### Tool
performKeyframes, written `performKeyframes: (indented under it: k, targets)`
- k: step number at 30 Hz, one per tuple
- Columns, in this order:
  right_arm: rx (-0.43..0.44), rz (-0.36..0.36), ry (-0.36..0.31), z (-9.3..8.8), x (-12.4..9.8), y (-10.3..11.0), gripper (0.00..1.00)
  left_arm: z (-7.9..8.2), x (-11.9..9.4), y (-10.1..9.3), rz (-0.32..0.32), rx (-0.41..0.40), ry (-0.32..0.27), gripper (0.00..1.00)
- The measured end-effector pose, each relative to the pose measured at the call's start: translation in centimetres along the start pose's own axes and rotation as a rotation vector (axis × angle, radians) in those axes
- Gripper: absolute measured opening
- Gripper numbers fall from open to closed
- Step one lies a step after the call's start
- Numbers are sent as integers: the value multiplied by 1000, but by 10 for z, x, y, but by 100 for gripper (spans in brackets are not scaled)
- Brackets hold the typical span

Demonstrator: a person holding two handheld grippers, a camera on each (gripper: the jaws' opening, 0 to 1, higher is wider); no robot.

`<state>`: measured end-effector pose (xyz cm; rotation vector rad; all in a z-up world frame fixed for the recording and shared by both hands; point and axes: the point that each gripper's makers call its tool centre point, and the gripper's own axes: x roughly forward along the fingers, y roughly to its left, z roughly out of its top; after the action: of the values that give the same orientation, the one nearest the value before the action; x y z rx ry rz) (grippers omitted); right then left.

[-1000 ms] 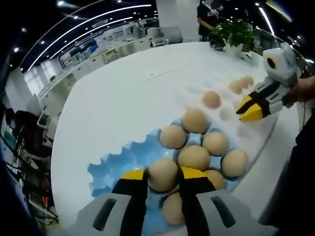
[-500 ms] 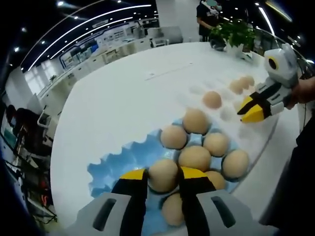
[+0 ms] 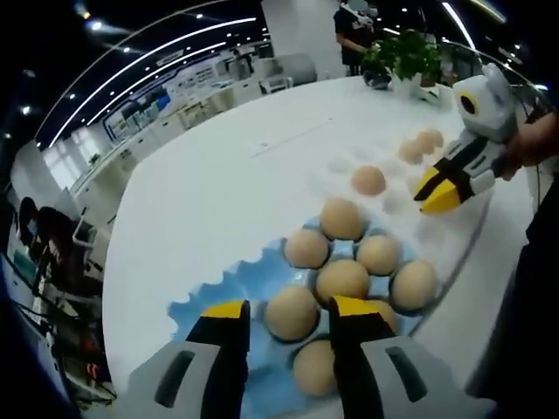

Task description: Place the egg into an empty slot of the egg tray after lifting it from the table, then release the egg inside the slot.

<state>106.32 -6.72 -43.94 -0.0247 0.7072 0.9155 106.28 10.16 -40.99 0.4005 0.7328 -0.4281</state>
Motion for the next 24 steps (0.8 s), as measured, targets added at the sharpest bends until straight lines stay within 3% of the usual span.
performKeyframes:
  k: [6,13,18,24]
  targets:
    - [-1,0,1,0,0,0,11,8,-3,-3,0,-10,-23,38]
    - [-2,-1,-1,0,0,0,11,29,-10,-14,-18,-23,-84,40]
    - [-4,0,-2,0,0,0,11,41,-10,-36,-67,-12,-105,40]
    - [-6,0,-2,0,0,1,11,44,-5,-64,-114,53,-95,40]
